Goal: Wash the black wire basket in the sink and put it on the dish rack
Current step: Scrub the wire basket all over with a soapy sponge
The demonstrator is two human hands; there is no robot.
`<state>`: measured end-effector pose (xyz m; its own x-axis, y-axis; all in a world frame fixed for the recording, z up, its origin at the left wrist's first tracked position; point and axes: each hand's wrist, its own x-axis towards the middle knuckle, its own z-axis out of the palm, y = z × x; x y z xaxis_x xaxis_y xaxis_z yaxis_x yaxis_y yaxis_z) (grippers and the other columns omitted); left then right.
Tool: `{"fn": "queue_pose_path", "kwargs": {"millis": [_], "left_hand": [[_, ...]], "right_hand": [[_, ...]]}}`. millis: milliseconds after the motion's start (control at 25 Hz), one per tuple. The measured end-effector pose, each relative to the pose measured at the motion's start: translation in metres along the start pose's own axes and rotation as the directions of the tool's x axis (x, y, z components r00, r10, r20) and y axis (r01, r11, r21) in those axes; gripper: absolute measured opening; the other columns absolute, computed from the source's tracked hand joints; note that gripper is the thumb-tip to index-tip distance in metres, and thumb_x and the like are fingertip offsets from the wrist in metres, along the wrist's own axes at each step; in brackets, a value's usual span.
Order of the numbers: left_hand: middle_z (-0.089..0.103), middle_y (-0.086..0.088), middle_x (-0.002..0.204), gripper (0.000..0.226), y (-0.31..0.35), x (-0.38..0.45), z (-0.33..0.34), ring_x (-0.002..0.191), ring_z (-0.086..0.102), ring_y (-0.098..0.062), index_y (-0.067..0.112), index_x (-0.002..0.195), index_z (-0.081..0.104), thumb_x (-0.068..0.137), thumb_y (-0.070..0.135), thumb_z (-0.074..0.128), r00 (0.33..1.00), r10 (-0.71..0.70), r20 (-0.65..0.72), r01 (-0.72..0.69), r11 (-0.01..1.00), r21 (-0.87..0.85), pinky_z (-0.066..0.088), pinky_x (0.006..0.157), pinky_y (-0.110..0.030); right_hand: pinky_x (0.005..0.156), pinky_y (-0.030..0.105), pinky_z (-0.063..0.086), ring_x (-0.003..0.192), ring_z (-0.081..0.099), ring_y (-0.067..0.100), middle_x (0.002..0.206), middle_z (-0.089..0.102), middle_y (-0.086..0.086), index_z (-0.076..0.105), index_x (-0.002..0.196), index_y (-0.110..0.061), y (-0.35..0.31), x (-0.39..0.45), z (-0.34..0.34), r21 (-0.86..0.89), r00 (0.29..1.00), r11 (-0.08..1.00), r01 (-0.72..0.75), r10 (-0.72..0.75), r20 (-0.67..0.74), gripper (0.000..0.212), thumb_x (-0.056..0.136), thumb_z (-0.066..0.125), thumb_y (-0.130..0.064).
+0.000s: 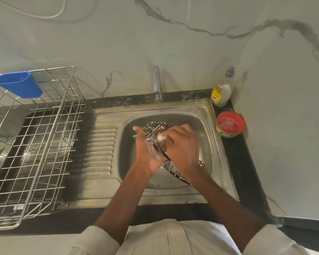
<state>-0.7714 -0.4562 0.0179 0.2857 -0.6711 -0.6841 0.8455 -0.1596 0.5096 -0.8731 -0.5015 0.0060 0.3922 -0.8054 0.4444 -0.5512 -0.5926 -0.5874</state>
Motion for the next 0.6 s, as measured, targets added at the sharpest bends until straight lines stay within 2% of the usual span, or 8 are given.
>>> {"fn": "queue_pose_path", "kwargs": {"millis": [80, 200, 240, 320, 400, 480, 520, 600], "left_hand": [[0.077, -0.018, 0.096, 0.097, 0.001, 0.000, -0.001, 0.084, 0.074, -0.031, 0.006, 0.118, 0.072, 0.091, 0.092, 0.033, 1.000, -0.001, -0.025, 0.001, 1.000, -0.015, 0.060, 0.078, -0.043], [0.072, -0.017, 0.099, 0.093, 0.004, 0.004, -0.006, 0.080, 0.067, -0.029, 0.010, 0.123, 0.067, 0.090, 0.092, 0.039, 0.999, -0.035, -0.016, 0.033, 0.994, -0.106, 0.057, 0.075, -0.037], [0.072, -0.018, 0.103, 0.092, 0.005, 0.007, -0.008, 0.086, 0.067, -0.030, 0.009, 0.125, 0.068, 0.091, 0.091, 0.041, 0.999, -0.033, -0.014, 0.031, 0.991, -0.130, 0.057, 0.080, -0.038], [0.073, -0.021, 0.110, 0.093, 0.005, 0.012, -0.011, 0.099, 0.068, -0.036, 0.008, 0.131, 0.067, 0.092, 0.088, 0.041, 1.000, -0.020, 0.011, 0.021, 0.986, -0.166, 0.055, 0.096, -0.047], [0.073, -0.020, 0.096, 0.088, 0.003, 0.015, -0.011, 0.085, 0.071, -0.034, 0.009, 0.127, 0.064, 0.095, 0.086, 0.039, 0.999, -0.006, 0.045, 0.014, 0.984, -0.178, 0.060, 0.081, -0.043], [0.071, -0.018, 0.079, 0.079, 0.004, 0.018, -0.012, 0.066, 0.071, -0.030, 0.009, 0.123, 0.057, 0.100, 0.081, 0.035, 0.997, -0.019, 0.068, 0.033, 0.977, -0.208, 0.061, 0.060, -0.033], [0.071, -0.020, 0.082, 0.077, 0.005, 0.019, -0.012, 0.068, 0.073, -0.031, 0.007, 0.125, 0.056, 0.103, 0.077, 0.034, 0.995, -0.015, 0.094, 0.036, 0.973, -0.227, 0.062, 0.059, -0.034], [0.072, -0.030, 0.107, 0.079, 0.008, 0.016, -0.010, 0.089, 0.077, -0.040, 0.000, 0.130, 0.059, 0.105, 0.071, 0.035, 0.987, 0.035, 0.154, 0.009, 0.961, -0.277, 0.065, 0.074, -0.050]], "right_hand": [[0.070, 0.040, 0.053, 0.085, 0.057, 0.016, 0.086, 0.077, -0.013, 0.080, 0.086, -0.027, 0.007, 0.002, -0.002, 0.005, 0.983, 0.984, -0.179, 0.179, -0.042, 0.019, 0.084, 0.067, -0.013], [0.076, 0.043, 0.047, 0.087, 0.059, 0.018, 0.091, 0.077, -0.013, 0.079, 0.086, -0.025, 0.006, -0.019, -0.002, -0.033, 0.996, 0.998, 0.048, -0.045, 0.081, 0.021, 0.078, 0.080, -0.006], [0.078, 0.044, 0.047, 0.088, 0.060, 0.018, 0.092, 0.076, -0.013, 0.079, 0.087, -0.026, 0.011, -0.023, -0.005, -0.051, 0.995, 0.997, 0.054, -0.050, 0.081, 0.022, 0.077, 0.081, -0.006], [0.082, 0.048, 0.050, 0.091, 0.060, 0.018, 0.093, 0.076, -0.011, 0.079, 0.090, -0.027, 0.021, -0.021, -0.009, -0.047, 0.990, 0.990, -0.136, 0.137, 0.028, 0.027, 0.078, 0.080, -0.003], [0.084, 0.045, 0.050, 0.093, 0.057, 0.013, 0.093, 0.076, -0.010, 0.078, 0.090, -0.024, 0.011, -0.018, -0.006, -0.020, 0.982, 0.983, -0.184, 0.184, 0.029, 0.026, 0.080, 0.076, -0.001], [0.083, 0.039, 0.047, 0.092, 0.055, 0.010, 0.094, 0.075, -0.010, 0.077, 0.090, -0.023, -0.016, -0.018, -0.001, 0.034, 0.991, 0.993, -0.112, 0.109, 0.081, 0.024, 0.081, 0.070, -0.001], [0.081, 0.039, 0.045, 0.092, 0.058, 0.013, 0.094, 0.075, -0.010, 0.077, 0.090, -0.022, -0.019, -0.021, -0.001, 0.027, 0.994, 0.997, -0.076, 0.074, 0.085, 0.024, 0.080, 0.069, -0.001], [0.080, 0.037, 0.043, 0.093, 0.063, 0.019, 0.096, 0.075, -0.010, 0.075, 0.090, -0.024, -0.002, -0.028, -0.010, -0.049, 0.992, 0.994, -0.093, 0.097, 0.079, 0.027, 0.079, 0.072, 0.000]]}}
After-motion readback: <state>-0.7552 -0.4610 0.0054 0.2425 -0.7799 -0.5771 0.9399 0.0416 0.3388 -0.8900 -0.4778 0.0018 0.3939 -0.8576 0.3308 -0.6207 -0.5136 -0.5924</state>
